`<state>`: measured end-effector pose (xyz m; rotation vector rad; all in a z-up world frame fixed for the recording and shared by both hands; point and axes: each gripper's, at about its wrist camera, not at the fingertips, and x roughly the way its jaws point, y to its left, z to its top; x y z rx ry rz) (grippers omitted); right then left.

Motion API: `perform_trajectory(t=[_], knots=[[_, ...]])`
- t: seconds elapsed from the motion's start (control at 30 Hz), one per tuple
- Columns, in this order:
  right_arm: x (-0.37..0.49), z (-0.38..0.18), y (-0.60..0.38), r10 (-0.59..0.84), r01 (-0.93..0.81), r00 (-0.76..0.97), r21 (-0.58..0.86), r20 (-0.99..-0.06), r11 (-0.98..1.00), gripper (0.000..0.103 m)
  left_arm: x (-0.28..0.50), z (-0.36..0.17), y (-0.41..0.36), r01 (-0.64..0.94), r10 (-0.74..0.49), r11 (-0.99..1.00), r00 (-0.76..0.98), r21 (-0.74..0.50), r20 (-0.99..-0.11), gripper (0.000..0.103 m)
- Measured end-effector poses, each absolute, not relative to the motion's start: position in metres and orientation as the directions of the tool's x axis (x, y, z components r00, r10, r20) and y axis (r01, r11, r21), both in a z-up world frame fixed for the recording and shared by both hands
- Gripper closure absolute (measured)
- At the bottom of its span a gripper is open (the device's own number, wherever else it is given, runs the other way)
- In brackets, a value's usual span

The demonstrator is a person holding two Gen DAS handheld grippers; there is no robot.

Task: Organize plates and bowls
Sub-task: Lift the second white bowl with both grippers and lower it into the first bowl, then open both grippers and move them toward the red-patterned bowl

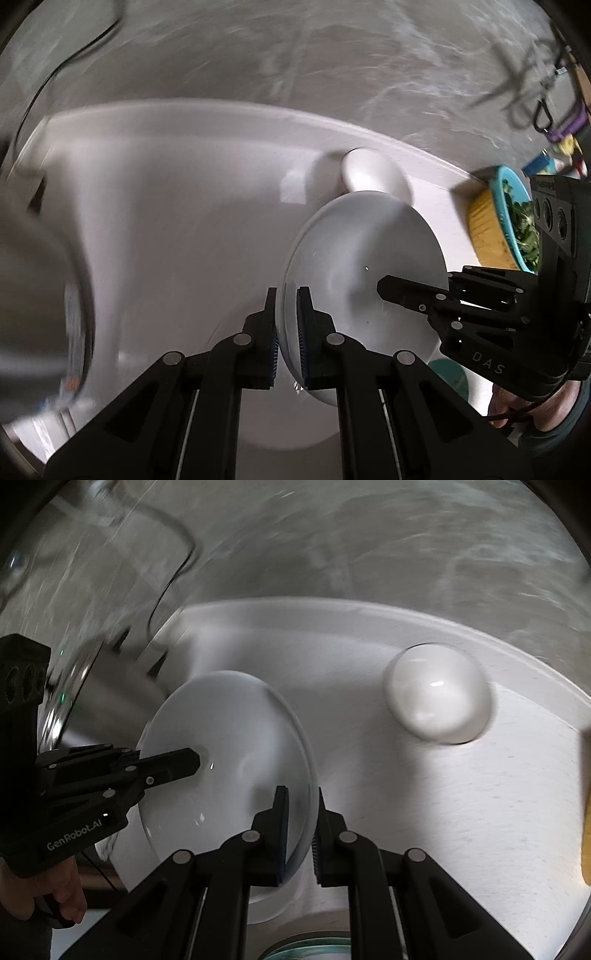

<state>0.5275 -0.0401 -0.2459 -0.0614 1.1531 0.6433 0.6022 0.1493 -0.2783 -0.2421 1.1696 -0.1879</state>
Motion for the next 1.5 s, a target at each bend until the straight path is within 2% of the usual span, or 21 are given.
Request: perform_trajectory(t=[0.33, 0.53, 0.8, 1.03, 1.1, 1.17, 1.23, 1.33, 1.4, 1.47, 1.5], knots=[[0.494, -0.291, -0.015, 0.380, -0.554, 0.160, 0.236, -0.911, 0.799, 0.090, 0.537, -0.348, 0.180, -0.112, -0.259, 0.944, 0.327, -0.310, -0.909, 0.096], [0.493, -0.316, -0.002, 0.327, -0.557, 0.143, 0.197, -0.934, 0.807, 0.090, 0.534, -0.373, 0.169, -0.106, -0.207, 0.963, 0.304, -0.249, -0.930, 0.093], [0.486, -0.321, 0.000, 0.271, -0.575, 0.187, 0.119, -0.944, 0.810, 0.090, 0.544, -0.378, 0.164, -0.077, -0.158, 0.978, 0.316, -0.192, -0.935, 0.092], [0.474, -0.322, 0.005, 0.235, -0.616, 0.253, 0.031, -0.939, 0.787, 0.088, 0.537, -0.374, 0.158, -0.071, -0.111, 0.986, 0.392, -0.151, -0.913, 0.088], [0.469, -0.323, 0.006, 0.236, -0.626, 0.270, 0.016, -0.933, 0.780, 0.087, 0.536, -0.374, 0.158, -0.078, -0.129, 0.981, 0.426, -0.179, -0.895, 0.085], [0.467, -0.325, 0.004, 0.255, -0.628, 0.274, 0.028, -0.927, 0.778, 0.087, 0.533, -0.375, 0.157, -0.073, -0.163, 0.973, 0.455, -0.219, -0.875, 0.071], [0.467, -0.325, 0.004, 0.272, -0.632, 0.282, 0.034, -0.920, 0.774, 0.087, 0.529, -0.375, 0.152, -0.055, -0.171, 0.973, 0.466, -0.222, -0.868, 0.064], [0.464, -0.323, -0.008, 0.286, -0.631, 0.278, 0.050, -0.917, 0.774, 0.088, 0.524, -0.373, 0.154, -0.090, -0.178, 0.964, 0.484, -0.251, -0.857, 0.064], [0.461, -0.323, -0.008, 0.272, -0.640, 0.287, 0.028, -0.918, 0.768, 0.088, 0.517, -0.369, 0.159, -0.101, -0.211, 0.947, 0.518, -0.304, -0.829, 0.059], [0.459, -0.322, -0.007, 0.270, -0.641, 0.289, 0.024, -0.918, 0.767, 0.087, 0.511, -0.363, 0.159, -0.098, -0.221, 0.940, 0.553, -0.326, -0.803, 0.046], [0.458, -0.323, -0.005, 0.270, -0.642, 0.293, 0.021, -0.917, 0.767, 0.086, 0.506, -0.358, 0.160, -0.103, -0.213, 0.939, 0.577, -0.329, -0.788, 0.034]])
